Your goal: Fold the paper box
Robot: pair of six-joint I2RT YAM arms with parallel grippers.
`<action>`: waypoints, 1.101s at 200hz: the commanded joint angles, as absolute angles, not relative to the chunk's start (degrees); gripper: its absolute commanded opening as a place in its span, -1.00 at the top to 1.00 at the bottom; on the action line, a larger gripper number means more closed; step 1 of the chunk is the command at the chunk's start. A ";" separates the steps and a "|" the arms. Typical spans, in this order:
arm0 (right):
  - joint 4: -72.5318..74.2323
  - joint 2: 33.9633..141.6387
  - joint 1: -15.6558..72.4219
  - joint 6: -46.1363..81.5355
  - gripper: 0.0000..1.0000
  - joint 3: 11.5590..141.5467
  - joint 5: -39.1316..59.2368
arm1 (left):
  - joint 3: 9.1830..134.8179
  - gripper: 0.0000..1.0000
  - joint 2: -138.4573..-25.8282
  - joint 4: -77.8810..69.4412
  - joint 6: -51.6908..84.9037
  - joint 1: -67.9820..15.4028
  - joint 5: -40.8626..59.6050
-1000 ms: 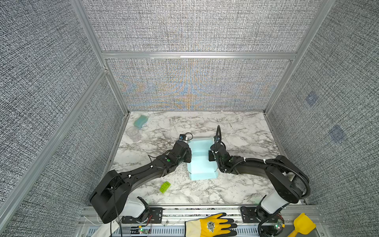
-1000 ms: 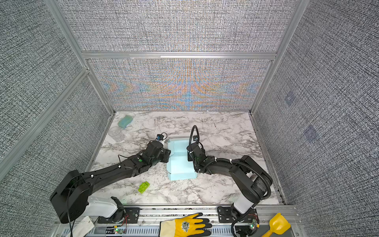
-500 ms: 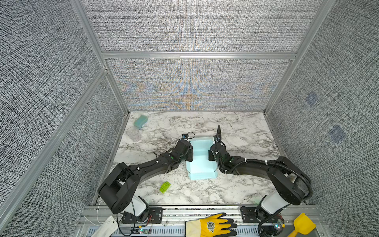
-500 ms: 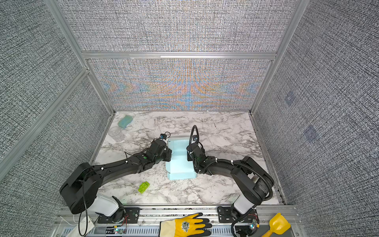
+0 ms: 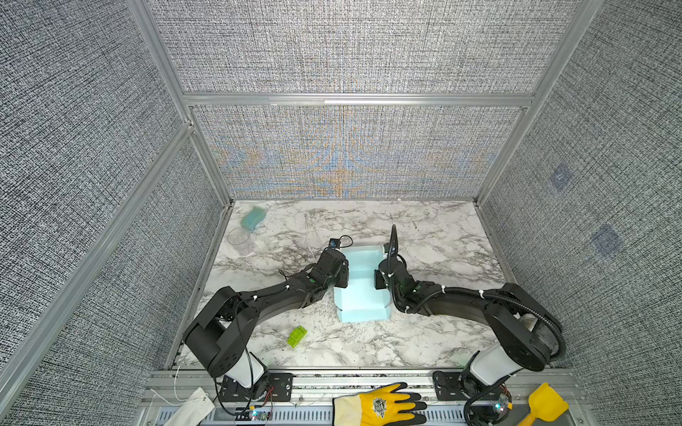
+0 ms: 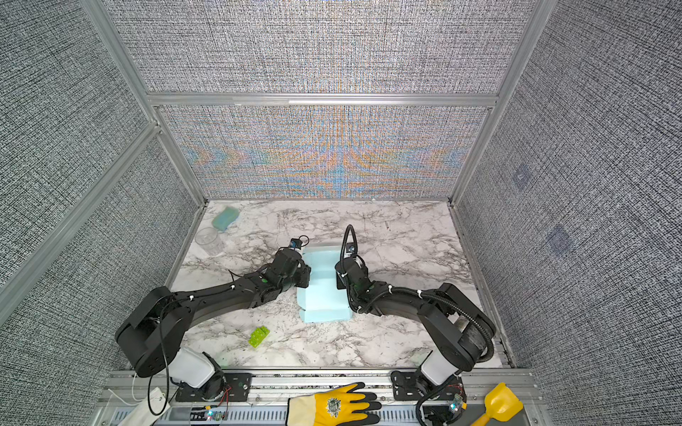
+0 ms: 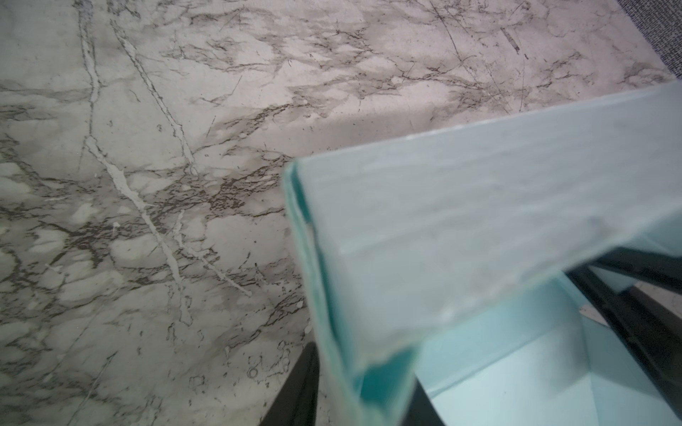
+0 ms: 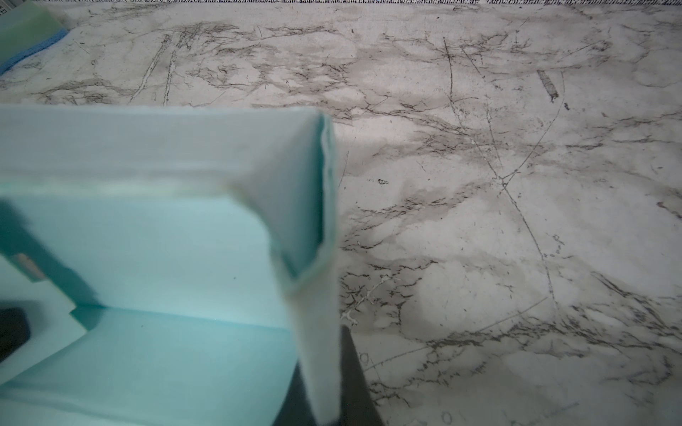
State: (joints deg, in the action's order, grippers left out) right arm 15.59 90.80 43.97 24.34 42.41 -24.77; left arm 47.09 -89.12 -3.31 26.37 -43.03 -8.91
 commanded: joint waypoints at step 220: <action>15.69 89.75 46.14 25.38 1.00 43.32 -26.25 | 52.29 1.00 -92.85 3.73 28.49 -42.56 -20.48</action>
State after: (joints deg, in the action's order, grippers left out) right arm 15.55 89.78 45.78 25.15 42.76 -26.50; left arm 51.88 -92.55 1.37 27.51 -42.61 -17.08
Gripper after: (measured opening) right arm 0.070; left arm 0.094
